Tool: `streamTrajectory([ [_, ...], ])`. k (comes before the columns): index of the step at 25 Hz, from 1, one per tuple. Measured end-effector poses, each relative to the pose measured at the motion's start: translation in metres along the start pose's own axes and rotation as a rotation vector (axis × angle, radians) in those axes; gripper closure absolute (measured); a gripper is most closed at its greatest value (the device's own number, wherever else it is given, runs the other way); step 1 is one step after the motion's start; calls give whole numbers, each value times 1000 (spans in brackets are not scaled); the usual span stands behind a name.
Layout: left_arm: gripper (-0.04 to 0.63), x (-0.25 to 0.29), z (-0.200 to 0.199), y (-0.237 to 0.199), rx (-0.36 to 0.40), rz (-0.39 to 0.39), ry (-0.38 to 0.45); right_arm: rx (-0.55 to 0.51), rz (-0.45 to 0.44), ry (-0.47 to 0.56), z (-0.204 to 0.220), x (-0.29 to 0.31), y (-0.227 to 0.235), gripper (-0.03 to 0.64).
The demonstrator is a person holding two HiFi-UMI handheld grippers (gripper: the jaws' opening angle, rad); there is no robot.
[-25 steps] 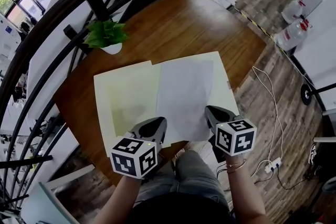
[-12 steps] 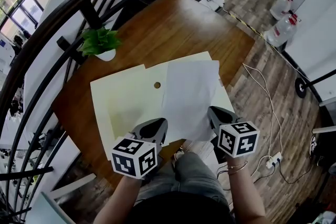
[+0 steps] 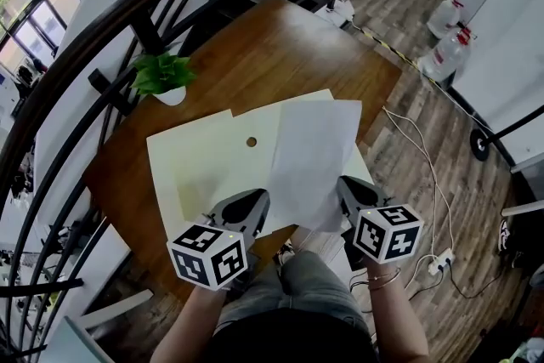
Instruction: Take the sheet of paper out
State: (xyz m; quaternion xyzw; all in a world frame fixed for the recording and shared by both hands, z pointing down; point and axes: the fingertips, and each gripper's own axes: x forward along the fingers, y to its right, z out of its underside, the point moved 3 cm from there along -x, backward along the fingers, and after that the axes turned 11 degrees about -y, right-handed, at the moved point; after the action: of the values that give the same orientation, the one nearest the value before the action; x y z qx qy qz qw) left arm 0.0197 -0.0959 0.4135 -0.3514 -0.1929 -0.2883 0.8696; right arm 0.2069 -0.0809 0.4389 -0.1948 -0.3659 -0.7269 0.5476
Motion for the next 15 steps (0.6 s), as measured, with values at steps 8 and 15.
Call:
streamTrajectory([
  [8,577,-14,-3,-3,28,-12,32,-8,-13,38,-12,-17,-15,588],
  [15,577,-33,-5,-12,26,-55,40,-35,-62,86,-32,-31,-38,588],
])
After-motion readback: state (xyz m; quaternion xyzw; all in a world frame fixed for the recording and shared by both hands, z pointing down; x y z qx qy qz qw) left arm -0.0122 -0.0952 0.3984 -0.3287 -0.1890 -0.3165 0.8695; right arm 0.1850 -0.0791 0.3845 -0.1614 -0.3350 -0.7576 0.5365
